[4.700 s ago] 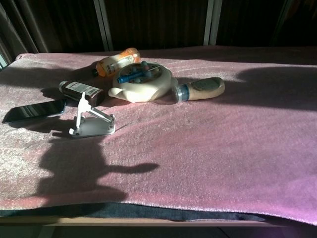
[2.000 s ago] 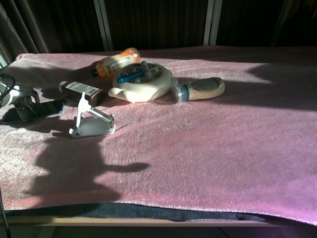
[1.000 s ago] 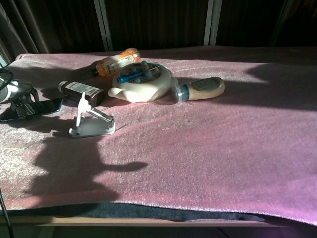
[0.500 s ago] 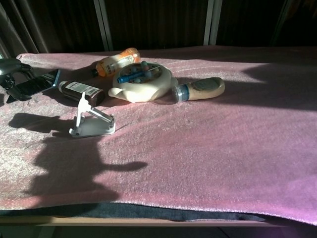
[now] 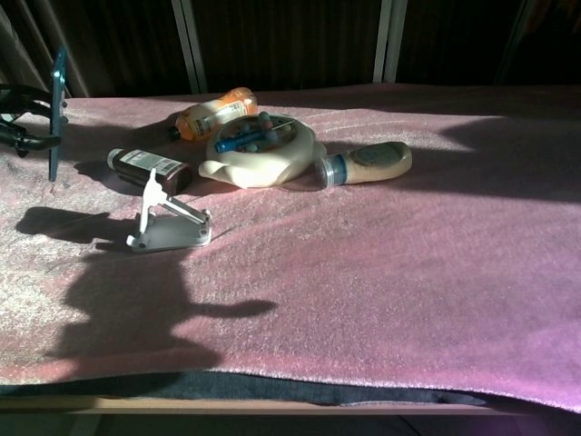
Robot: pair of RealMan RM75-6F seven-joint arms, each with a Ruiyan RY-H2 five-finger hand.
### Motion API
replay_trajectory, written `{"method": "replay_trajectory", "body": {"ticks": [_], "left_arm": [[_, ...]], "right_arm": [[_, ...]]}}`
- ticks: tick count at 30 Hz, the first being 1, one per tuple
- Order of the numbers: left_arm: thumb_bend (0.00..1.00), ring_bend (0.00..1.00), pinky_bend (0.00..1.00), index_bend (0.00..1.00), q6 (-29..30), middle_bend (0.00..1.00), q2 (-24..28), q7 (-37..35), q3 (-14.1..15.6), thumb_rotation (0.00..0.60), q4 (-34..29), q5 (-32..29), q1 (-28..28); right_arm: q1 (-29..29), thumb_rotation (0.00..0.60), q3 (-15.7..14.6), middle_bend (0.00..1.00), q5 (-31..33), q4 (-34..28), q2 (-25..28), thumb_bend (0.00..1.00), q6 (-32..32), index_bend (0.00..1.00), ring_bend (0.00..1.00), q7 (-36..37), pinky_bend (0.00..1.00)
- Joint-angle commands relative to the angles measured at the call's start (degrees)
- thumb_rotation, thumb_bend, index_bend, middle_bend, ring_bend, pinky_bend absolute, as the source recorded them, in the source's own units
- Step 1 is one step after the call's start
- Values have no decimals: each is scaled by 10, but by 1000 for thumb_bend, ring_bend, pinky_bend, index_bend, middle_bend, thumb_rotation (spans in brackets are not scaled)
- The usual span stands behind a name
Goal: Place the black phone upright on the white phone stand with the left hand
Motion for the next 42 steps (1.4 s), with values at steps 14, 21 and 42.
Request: {"method": "replay_trajectory", "body": {"ticks": [14, 21, 42], "left_arm": [[426, 660, 194, 847, 94, 1000, -58, -266, 88, 600, -21, 282, 73], [427, 658, 189, 847, 99, 1000, -88, -238, 90, 600, 4, 257, 58], [426, 640, 145, 846, 59, 1000, -107, -277, 82, 600, 43, 191, 30]], "right_arm": [[2, 600, -2, 0, -4, 3, 2, 121, -2, 0, 0, 6, 0], [0, 600, -5, 0, -11, 5, 7, 121, 4, 0, 0, 23, 0], [2, 600, -8, 0, -17, 13, 16, 121, 6, 0, 0, 52, 0]]}}
